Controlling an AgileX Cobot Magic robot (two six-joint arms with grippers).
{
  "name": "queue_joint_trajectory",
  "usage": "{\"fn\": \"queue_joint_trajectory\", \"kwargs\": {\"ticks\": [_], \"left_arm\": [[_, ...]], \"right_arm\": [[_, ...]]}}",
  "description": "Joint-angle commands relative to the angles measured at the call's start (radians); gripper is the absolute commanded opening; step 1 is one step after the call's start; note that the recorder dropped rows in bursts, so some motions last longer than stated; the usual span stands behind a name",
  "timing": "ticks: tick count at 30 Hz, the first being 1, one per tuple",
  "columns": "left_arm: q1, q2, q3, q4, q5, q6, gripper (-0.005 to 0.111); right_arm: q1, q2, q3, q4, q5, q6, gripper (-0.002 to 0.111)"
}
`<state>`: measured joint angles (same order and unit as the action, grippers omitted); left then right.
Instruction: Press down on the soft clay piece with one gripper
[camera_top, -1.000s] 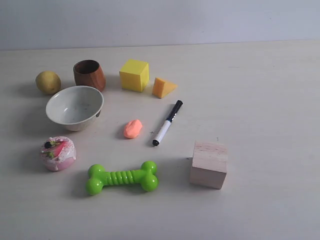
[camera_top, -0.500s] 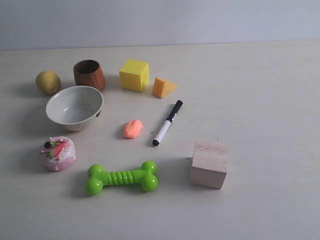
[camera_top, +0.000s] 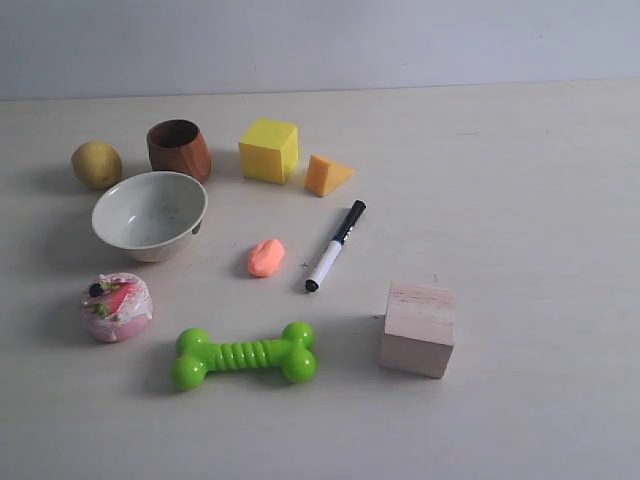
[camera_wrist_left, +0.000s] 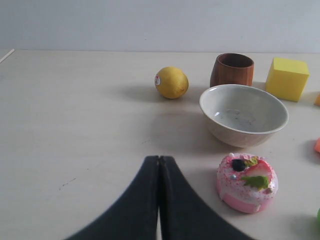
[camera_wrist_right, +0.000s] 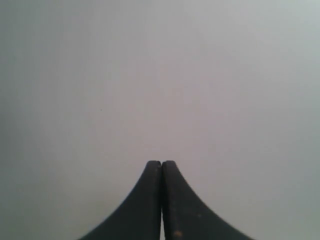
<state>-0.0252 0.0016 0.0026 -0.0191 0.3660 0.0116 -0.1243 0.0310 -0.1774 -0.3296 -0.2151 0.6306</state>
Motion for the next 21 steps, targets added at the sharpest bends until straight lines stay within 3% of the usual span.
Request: {"fn": "queue_joint_trajectory", "kwargs": {"ticks": [1,6,15,21], "left_arm": [[-0.005,-0.002,-0.003,-0.003,-0.011,0.0,0.0],[-0.005,-0.002,-0.003,-0.003,-0.011,0.0,0.0],[-0.005,-0.002,-0.003,-0.003,-0.011,0.0,0.0],[-0.005,-0.002,-0.003,-0.003,-0.011,0.0,0.0]], "right_arm": [[-0.004,0.137,-0.128,-0.183,0.07,0.115,0.0],[-0.004,0.341,-0.237,-0.473,0.043,0.278,0.0],[-0.004,0.798,-0.469,-1.304,-0.385,0.956,0.0],[-0.004,0.973,-0.589,-1.404,-0.42,1.053,0.0]]}}
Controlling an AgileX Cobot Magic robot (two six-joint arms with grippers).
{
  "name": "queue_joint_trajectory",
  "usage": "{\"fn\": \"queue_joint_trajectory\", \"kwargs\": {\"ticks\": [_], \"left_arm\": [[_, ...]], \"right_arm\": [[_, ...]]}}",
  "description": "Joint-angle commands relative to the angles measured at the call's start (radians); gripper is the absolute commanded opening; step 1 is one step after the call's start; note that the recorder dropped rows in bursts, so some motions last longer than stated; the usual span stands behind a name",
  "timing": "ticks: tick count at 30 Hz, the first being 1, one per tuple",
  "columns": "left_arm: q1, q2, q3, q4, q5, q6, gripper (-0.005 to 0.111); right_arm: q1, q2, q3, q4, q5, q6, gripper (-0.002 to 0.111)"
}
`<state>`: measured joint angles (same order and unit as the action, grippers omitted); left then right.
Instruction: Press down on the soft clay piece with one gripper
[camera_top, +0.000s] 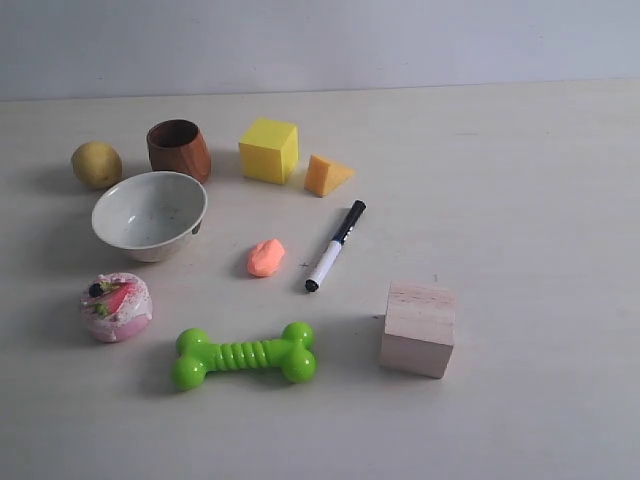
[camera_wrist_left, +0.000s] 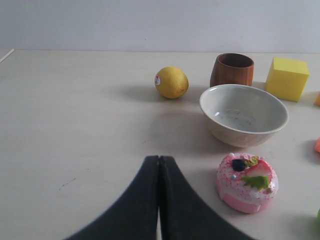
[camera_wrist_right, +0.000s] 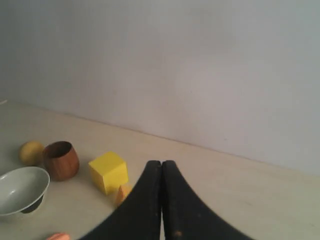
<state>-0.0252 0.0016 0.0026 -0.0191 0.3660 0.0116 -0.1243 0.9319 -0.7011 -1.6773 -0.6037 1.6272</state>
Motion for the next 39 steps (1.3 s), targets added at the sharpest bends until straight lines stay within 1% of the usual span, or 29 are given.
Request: {"fn": "queue_joint_trajectory", "kwargs": {"ticks": [1,3,6,10,15,21,24,27,31,39], "left_arm": [[-0.005,-0.002,-0.003,-0.003,-0.011,0.0,0.0],[-0.005,-0.002,-0.003,-0.003,-0.011,0.0,0.0],[-0.005,-0.002,-0.003,-0.003,-0.011,0.0,0.0],[-0.005,-0.002,-0.003,-0.003,-0.011,0.0,0.0],[-0.005,-0.002,-0.003,-0.003,-0.011,0.0,0.0],[-0.005,-0.002,-0.003,-0.003,-0.011,0.0,0.0],[-0.005,-0.002,-0.003,-0.003,-0.011,0.0,0.0],[-0.005,-0.002,-0.003,-0.003,-0.011,0.0,0.0],[-0.005,-0.002,-0.003,-0.003,-0.011,0.0,0.0],[-0.005,-0.002,-0.003,-0.003,-0.011,0.0,0.0]], "right_arm": [[-0.004,0.084,-0.079,-0.056,-0.031,0.057,0.0],[0.014,0.101,-0.101,-0.066,-0.031,0.057,0.0],[0.075,0.133,-0.113,-0.067,-0.019,0.057,0.0],[0.206,0.184,-0.114,-0.067,0.062,0.059,0.0],[0.38,0.263,-0.115,-0.067,0.232,0.078,0.0],[0.55,0.432,-0.147,-0.067,0.319,0.148,0.0],[0.618,0.528,-0.174,-0.067,0.34,0.183,0.0],[0.648,0.61,-0.205,-0.067,0.308,0.179,0.0],[0.648,0.649,-0.223,-0.067,0.19,0.179,0.0],[0.648,0.648,-0.227,0.003,0.189,0.179,0.0]]}}
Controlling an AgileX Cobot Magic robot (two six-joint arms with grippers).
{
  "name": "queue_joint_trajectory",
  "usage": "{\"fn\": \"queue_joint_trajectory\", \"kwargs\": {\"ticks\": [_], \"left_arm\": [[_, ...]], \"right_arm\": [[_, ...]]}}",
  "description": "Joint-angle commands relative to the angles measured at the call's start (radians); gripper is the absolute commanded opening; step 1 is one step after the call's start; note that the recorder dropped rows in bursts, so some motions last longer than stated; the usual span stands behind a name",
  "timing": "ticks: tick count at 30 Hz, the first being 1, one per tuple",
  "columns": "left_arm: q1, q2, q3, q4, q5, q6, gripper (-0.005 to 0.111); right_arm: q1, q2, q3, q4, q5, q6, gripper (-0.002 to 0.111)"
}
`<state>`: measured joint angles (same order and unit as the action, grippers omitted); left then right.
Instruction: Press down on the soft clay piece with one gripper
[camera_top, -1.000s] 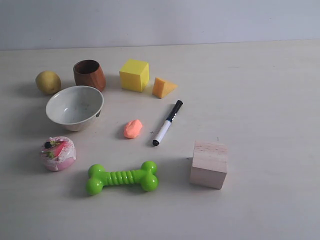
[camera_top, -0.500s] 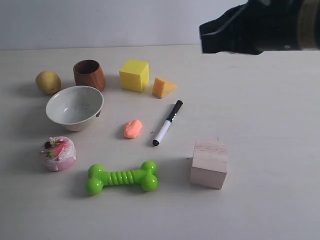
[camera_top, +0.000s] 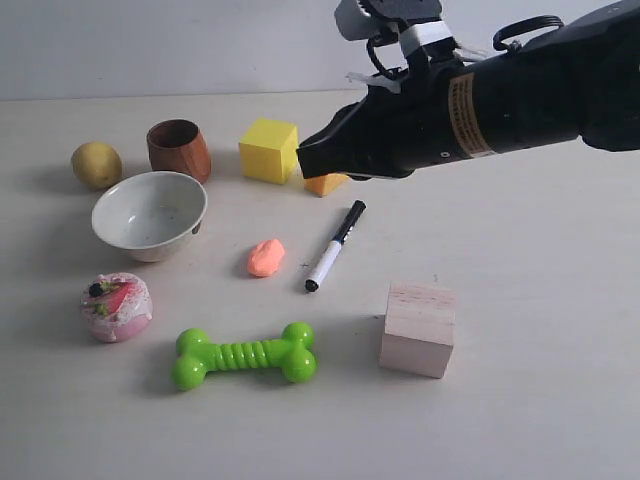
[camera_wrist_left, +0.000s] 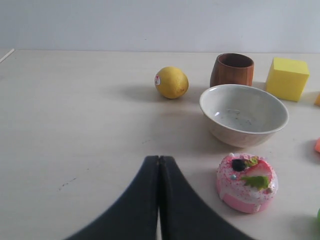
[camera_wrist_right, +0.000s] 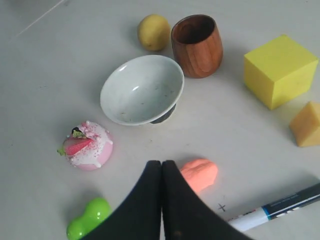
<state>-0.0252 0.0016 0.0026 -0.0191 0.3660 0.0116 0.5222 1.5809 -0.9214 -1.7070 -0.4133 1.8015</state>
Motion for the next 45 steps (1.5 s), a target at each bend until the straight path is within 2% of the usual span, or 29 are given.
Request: {"fn": "queue_joint_trajectory", "kwargs": {"ticks": [1,10,20,27,33,35,39,45], "left_arm": [[-0.005,-0.002,-0.003,-0.003,-0.011,0.0,0.0],[-0.005,-0.002,-0.003,-0.003,-0.011,0.0,0.0],[-0.005,-0.002,-0.003,-0.003,-0.011,0.0,0.0],[-0.005,-0.002,-0.003,-0.003,-0.011,0.0,0.0],[-0.005,-0.002,-0.003,-0.003,-0.011,0.0,0.0],[-0.005,-0.002,-0.003,-0.003,-0.011,0.0,0.0],[-0.005,-0.002,-0.003,-0.003,-0.011,0.0,0.0],[-0.005,-0.002,-0.003,-0.003,-0.011,0.0,0.0]], "right_arm": [[0.001,0.001,-0.012,0.032,-0.002,0.005,0.0],[0.001,0.001,-0.016,0.041,0.0,0.005,0.0],[0.001,0.078,-0.038,0.127,0.188,0.0,0.0],[0.001,0.239,-0.145,0.125,0.081,-0.002,0.0],[0.001,0.346,-0.252,0.066,0.071,0.033,0.0],[0.028,0.396,-0.321,-0.037,0.046,0.153,0.0],[0.103,0.455,-0.384,-0.037,0.055,0.158,0.0],[0.118,0.491,-0.39,-0.037,0.077,0.129,0.0]]}}
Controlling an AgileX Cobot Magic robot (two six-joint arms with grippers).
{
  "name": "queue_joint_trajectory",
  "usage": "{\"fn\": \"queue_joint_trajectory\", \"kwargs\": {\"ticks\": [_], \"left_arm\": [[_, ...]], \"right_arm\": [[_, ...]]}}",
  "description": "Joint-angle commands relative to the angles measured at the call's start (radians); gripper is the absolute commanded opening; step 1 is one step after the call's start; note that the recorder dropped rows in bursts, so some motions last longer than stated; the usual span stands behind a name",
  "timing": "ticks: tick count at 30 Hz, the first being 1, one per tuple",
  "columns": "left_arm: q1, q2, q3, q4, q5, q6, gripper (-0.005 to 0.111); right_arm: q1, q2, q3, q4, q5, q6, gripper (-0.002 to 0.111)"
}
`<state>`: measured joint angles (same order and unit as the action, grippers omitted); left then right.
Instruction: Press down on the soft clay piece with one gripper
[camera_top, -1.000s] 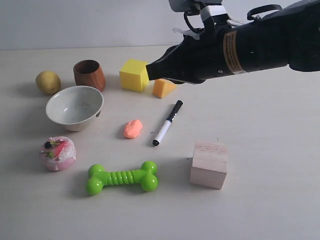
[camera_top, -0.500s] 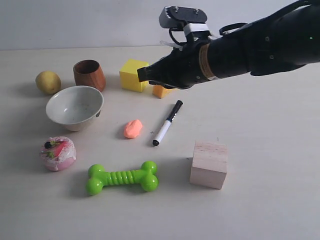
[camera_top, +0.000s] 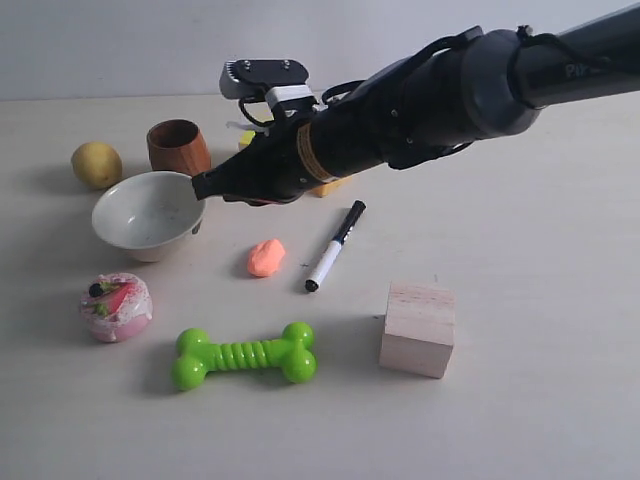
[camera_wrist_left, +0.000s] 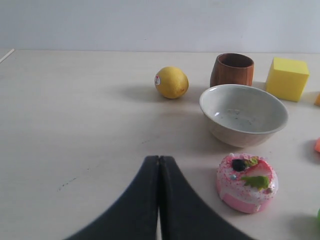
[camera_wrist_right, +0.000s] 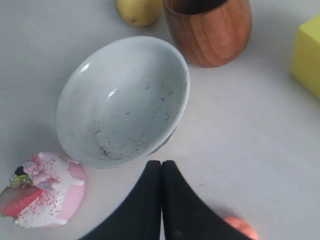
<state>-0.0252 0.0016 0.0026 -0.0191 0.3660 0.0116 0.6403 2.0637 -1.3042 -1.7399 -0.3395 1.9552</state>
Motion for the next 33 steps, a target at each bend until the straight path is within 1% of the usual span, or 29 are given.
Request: {"fn": "queue_joint_trajectory", "kwargs": {"ticks": [1,8,11,13,18,23,33], "left_arm": [[-0.005,-0.002,-0.003,-0.003,-0.011,0.0,0.0],[-0.005,-0.002,-0.003,-0.003,-0.011,0.0,0.0],[-0.005,-0.002,-0.003,-0.003,-0.011,0.0,0.0],[-0.005,-0.002,-0.003,-0.003,-0.011,0.0,0.0],[-0.005,-0.002,-0.003,-0.003,-0.011,0.0,0.0],[-0.005,-0.002,-0.003,-0.003,-0.011,0.0,0.0],[-0.005,-0.002,-0.003,-0.003,-0.011,0.0,0.0]], "right_arm": [[0.0,0.008,-0.007,-0.005,-0.005,-0.041,0.0],[-0.047,-0.055,0.0,-0.005,0.039,-0.018,0.0],[-0.059,-0.106,0.044,0.009,0.133,-0.018,0.0],[-0.062,-0.164,0.112,0.014,0.18,-0.018,0.0],[-0.059,-0.261,0.197,0.014,0.236,-0.021,0.0],[-0.059,-0.284,0.2,0.014,0.126,-0.021,0.0],[-0.059,-0.284,0.2,0.016,0.076,-0.006,0.0]]}}
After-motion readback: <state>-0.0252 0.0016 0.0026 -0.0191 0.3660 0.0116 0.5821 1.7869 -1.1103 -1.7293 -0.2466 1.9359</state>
